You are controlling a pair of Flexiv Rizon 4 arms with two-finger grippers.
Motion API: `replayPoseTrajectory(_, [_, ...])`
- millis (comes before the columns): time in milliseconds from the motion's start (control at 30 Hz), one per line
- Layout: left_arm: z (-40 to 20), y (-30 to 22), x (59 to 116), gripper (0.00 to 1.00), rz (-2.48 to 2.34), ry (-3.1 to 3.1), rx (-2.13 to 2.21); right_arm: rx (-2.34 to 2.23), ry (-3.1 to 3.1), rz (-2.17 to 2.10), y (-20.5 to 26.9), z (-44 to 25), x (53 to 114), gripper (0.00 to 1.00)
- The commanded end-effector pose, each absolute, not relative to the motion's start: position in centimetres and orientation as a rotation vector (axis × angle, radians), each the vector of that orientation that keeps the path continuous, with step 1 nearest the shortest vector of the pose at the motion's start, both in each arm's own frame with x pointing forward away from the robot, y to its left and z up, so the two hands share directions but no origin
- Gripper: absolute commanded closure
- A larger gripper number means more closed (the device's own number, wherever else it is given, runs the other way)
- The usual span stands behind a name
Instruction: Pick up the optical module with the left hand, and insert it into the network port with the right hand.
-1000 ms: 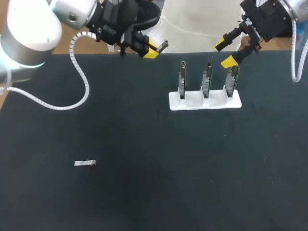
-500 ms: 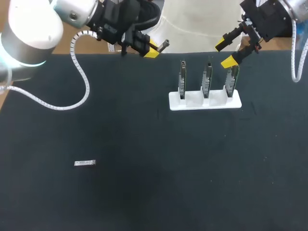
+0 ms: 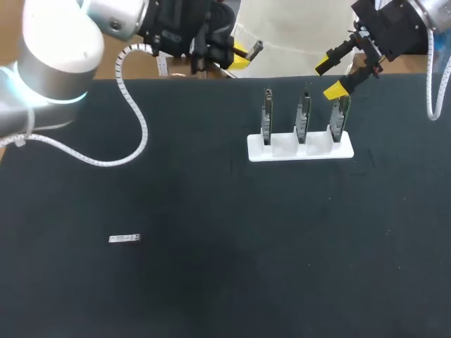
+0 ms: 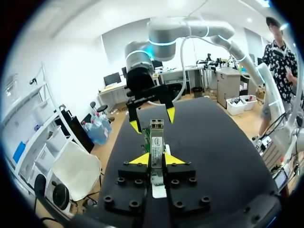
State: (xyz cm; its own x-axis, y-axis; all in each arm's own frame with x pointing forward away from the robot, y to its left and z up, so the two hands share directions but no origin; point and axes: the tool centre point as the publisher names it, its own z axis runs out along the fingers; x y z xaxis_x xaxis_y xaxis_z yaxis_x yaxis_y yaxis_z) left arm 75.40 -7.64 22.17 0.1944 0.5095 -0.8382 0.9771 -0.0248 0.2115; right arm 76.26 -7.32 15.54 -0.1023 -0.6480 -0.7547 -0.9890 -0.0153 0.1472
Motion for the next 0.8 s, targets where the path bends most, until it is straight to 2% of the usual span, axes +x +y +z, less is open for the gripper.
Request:
replayPoseTrajectory(33, [22.0,-9.1,76.2,1.00,-0.745,1.405,1.601,-1.697,1.792,0.939,-7.3,15.5,76.1,0.00])
replayPoseTrajectory(400, [22.0,-14.1,78.0,1.00,-0.850,1.347,1.548,-1.697,1.792,0.939,-7.3,15.5,76.1,0.00])
replayPoseTrajectory(800, [20.6,-15.0,77.2,1.00,-0.915,1.363,1.456,-1.697,1.792,0.939,-7.3,15.5,76.1,0.00])
